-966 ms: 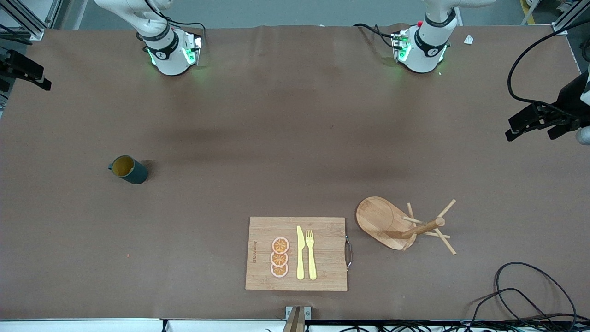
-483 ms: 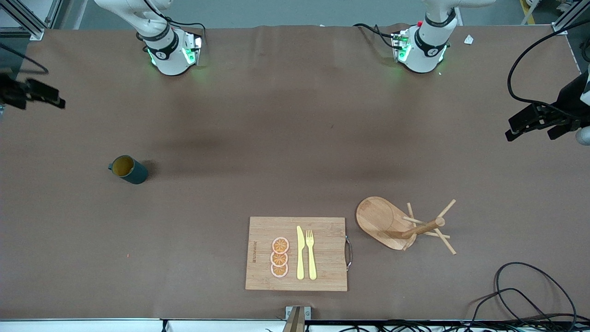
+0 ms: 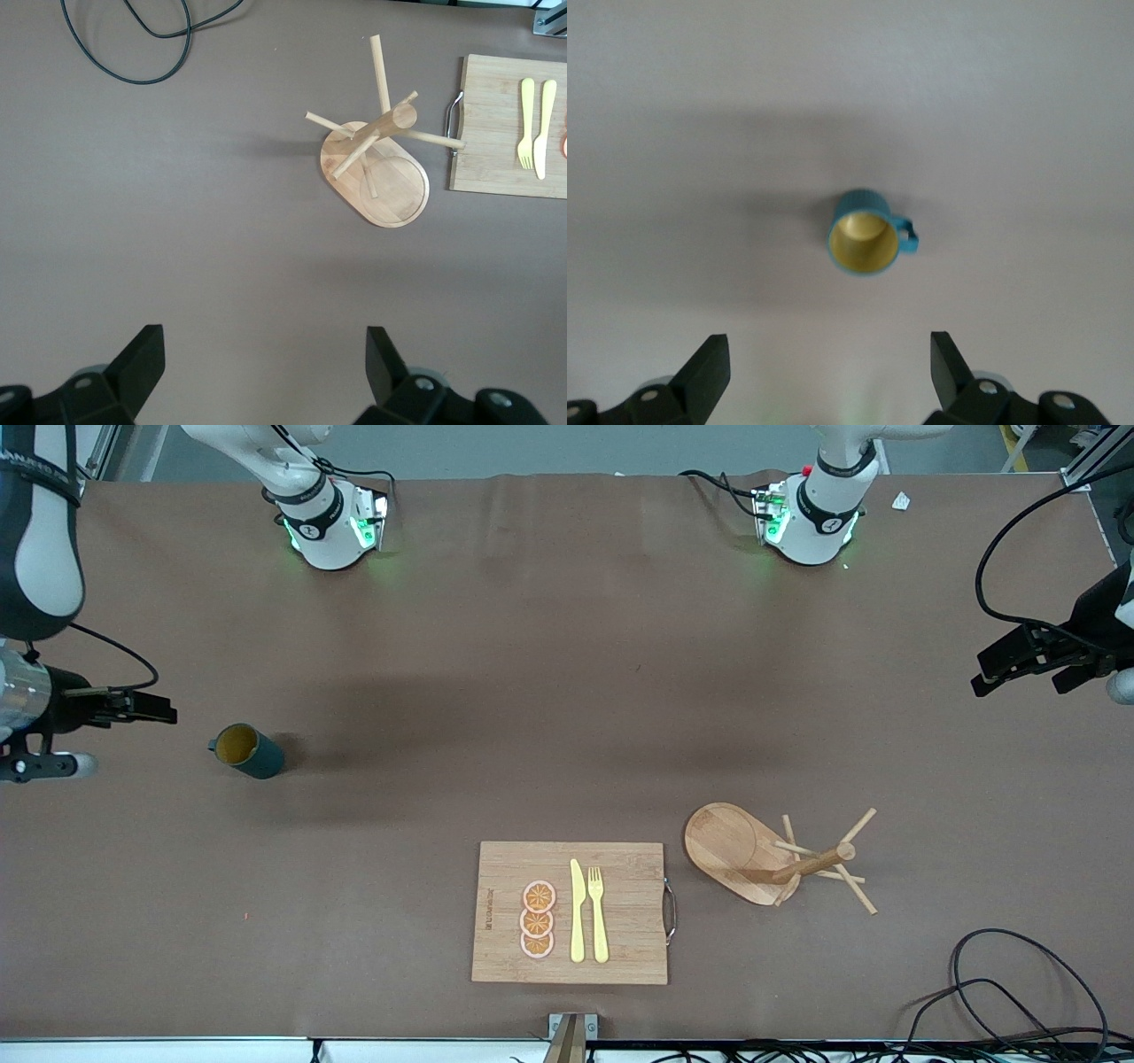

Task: Pass cup and hang on rack
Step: 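Lower the right gripper over the teal mug and grasp its rim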

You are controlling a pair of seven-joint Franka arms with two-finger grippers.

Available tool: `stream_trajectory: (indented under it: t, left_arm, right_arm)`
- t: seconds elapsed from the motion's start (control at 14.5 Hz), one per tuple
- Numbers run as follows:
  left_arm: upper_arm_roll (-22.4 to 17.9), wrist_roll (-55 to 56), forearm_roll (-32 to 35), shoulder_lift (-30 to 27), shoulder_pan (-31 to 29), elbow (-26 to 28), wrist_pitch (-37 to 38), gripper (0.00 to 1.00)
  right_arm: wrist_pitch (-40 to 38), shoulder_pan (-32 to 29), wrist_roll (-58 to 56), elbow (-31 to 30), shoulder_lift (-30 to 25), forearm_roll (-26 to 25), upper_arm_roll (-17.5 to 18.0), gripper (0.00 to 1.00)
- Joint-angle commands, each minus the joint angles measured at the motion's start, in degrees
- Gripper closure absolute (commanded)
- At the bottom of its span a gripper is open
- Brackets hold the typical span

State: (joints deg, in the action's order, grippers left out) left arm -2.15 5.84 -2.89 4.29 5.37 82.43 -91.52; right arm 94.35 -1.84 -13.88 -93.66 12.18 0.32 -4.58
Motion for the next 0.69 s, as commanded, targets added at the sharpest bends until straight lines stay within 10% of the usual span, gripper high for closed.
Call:
stream_trajectory:
  t: [0.0,0.62]
  left_arm:
    - [0.0,0.0,0.5,0.5,0.2,-1.2,0.0,0.0]
    - [0.0,0.0,0.5,0.5,0.2,-1.2,0.0,0.0]
  right_arm:
    - [8.8,-2.2,-11.4,-9.1,-2.1,0.4,0.1,0.0]
    - [39.5,-4.8,-32.1,-31.6,-1.8,2.5,0.2,0.0]
